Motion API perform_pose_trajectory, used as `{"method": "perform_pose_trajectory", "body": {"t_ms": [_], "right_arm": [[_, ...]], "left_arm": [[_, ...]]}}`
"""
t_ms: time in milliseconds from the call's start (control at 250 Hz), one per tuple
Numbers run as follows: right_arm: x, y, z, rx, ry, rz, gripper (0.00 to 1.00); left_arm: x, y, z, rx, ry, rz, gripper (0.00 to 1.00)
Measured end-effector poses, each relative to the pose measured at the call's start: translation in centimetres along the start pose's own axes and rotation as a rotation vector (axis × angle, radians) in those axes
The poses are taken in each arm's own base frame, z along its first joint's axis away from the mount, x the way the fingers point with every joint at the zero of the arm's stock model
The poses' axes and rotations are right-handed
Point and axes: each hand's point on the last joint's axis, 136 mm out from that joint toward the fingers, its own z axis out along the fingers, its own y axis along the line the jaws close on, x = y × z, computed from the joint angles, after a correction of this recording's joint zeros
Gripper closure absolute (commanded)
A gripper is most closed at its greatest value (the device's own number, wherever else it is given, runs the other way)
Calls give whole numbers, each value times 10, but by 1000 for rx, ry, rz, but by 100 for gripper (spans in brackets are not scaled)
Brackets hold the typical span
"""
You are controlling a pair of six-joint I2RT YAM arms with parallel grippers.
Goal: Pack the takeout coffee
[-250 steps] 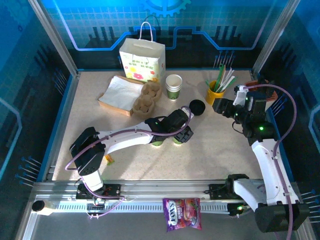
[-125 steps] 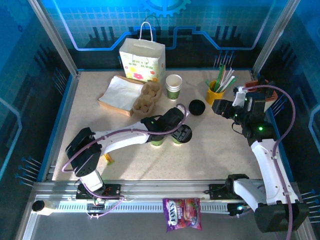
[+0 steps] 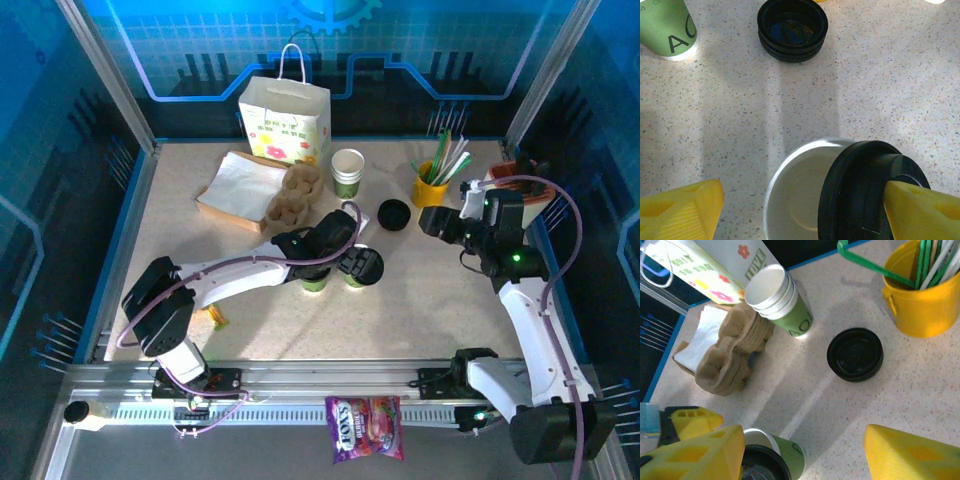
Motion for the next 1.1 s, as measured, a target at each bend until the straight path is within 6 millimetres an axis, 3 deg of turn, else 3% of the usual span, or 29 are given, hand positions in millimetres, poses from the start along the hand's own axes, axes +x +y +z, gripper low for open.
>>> {"method": "perform_pose_trajectory", "body": {"t_ms": [164,308,611,823,1099], "right_arm": [[25,4,9,-17,74,14,36],[60,8,19,-33,182,19,37],[122,22,24,-138,377,94,31],[139,44,27,-248,442,143,35],[143,50,42,-289,463,207,59]], "left_arm": [[5,7,3,-8,6,-13,16],[6,11,5,-11,4,-19,16],[7,11,3,-4,-1,-21,16],[7,11,3,0,0,-22,16],[7,11,3,0,-1,-22,16]]}}
